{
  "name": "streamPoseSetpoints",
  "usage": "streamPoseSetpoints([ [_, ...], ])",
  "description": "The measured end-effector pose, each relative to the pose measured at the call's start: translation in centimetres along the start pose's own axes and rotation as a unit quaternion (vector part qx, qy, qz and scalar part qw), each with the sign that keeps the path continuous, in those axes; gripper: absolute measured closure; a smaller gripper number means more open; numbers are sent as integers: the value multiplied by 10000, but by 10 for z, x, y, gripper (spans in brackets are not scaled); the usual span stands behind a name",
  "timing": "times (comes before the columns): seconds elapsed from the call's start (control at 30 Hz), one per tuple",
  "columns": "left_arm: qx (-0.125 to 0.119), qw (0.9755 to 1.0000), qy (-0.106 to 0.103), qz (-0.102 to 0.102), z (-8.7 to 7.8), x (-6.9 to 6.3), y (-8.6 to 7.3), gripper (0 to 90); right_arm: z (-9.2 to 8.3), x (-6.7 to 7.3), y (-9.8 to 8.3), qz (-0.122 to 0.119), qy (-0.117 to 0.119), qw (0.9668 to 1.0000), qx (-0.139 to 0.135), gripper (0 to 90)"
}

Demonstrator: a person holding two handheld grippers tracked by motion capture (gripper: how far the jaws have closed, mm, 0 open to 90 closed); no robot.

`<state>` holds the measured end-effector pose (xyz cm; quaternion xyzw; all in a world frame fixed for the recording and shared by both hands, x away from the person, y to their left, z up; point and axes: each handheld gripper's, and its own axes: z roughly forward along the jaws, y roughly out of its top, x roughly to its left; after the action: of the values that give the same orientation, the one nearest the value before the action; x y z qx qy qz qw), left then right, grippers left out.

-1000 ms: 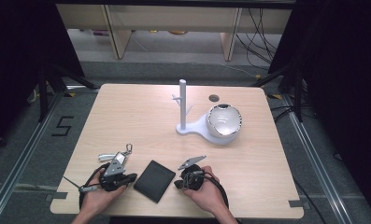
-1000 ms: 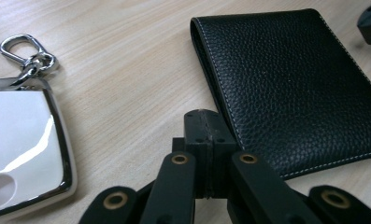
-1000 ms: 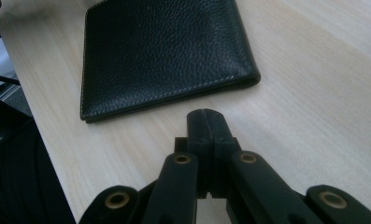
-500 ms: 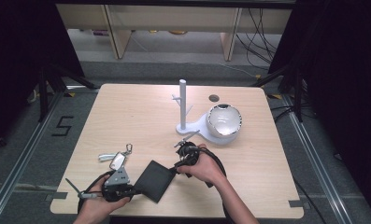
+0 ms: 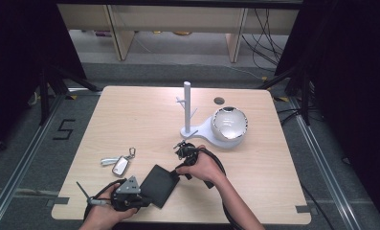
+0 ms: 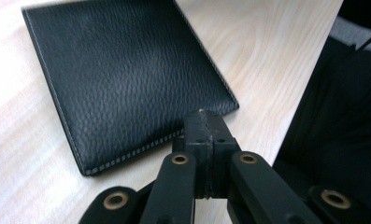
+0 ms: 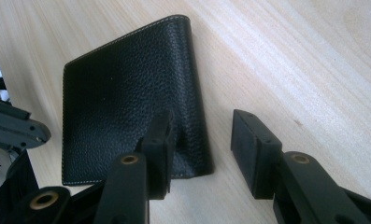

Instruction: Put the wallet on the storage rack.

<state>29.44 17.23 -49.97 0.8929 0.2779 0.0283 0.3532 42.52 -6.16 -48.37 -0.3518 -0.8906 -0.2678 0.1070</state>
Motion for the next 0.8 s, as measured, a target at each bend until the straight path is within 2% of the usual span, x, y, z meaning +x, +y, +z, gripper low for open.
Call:
streamPoseSetpoints([
  [0.03, -21, 10000, -8, -84, 1, -1, 0, 894, 0, 1, 1, 45, -79, 10000, -3, 610],
  [0.07, -16, 9999, -63, -157, 1, -2, 0, 895, 0, -2, 1, -20, -134, 9999, 52, 616],
  [0.1, 73, 9999, -59, -104, 1, -1, 0, 895, 0, -1, 2, 26, -106, 9999, 43, 621],
  [0.13, 65, 9998, -63, -157, 1, -2, 0, 896, 0, -2, 5, 89, -131, 9998, 84, 625],
  [0.17, 163, 9998, -71, -108, 1, -1, 0, 896, 0, -2, 5, 89, -131, 9998, 84, 625],
  [0.27, 246, 9996, -98, -115, 4, 0, 0, 896, 3, -1, 9, 113, -143, 9997, 135, 621],
  [0.3, 220, 9995, -109, -176, 6, -1, 1, 895, 5, 0, 10, 90, -156, 9996, 196, 611],
  [0.4, 199, 9994, -149, -227, 9, -1, 2, 895, 8, -1, 12, 40, -116, 9996, 255, 591],
  [0.43, 236, 9995, -130, -149, 9, 0, 4, 895, 8, 0, 13, 116, -124, 9994, 292, 585],
  [0.6, 311, 9992, -198, -130, 11, 2, 7, 895, 12, 1, 14, 75, -7, 9993, 358, 551],
  [0.63, 293, 9993, -191, -158, 11, 1, 7, 895, 14, 1, 15, 98, 91, 9991, 400, 534],
  [0.7, 285, 9993, -196, -167, 11, 1, 7, 894, 15, 0, 15, 49, 69, 9992, 382, 525],
  [0.73, 285, 9992, -206, -178, 11, 2, 7, 894, 15, 1, 16, 100, 111, 9987, 482, 518],
  [0.8, 270, 9992, -216, -219, 12, 2, 7, 895, 16, 2, 17, 138, 149, 9985, 505, 513],
])
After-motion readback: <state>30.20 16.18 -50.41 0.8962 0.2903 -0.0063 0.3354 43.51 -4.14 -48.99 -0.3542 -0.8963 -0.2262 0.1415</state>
